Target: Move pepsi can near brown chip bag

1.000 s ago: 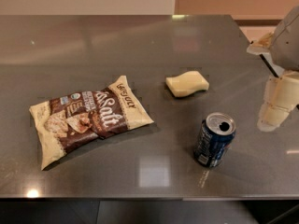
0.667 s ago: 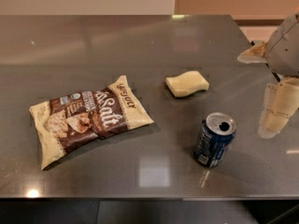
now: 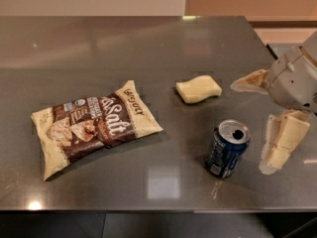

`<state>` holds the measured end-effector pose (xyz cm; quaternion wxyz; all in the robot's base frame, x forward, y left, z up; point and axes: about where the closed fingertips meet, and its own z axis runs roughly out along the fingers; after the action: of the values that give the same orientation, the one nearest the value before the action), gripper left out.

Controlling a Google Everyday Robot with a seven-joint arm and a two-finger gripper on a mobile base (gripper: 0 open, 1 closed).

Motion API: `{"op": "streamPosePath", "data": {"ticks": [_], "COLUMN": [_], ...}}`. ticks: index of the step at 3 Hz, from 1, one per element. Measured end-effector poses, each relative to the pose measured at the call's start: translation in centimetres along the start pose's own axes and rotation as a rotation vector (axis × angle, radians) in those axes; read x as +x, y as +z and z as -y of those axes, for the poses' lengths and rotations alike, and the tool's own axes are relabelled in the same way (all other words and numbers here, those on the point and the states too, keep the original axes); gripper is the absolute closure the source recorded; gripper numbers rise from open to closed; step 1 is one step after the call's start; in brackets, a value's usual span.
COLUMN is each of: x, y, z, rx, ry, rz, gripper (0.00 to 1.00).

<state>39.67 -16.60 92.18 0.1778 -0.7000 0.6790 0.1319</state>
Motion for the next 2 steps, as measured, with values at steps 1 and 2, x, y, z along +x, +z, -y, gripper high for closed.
{"op": "streamPosePath", "data": {"ticks": [1,2], "x": [-0.96,-1.72], "y": [1.38,1.93], "z": [-1.05,-1.78], "rx": [-0.016,-0.026], "ry": [-0.006,-0.004], "rz": [0.058,0.093], "gripper": [0.00,0.19]}}
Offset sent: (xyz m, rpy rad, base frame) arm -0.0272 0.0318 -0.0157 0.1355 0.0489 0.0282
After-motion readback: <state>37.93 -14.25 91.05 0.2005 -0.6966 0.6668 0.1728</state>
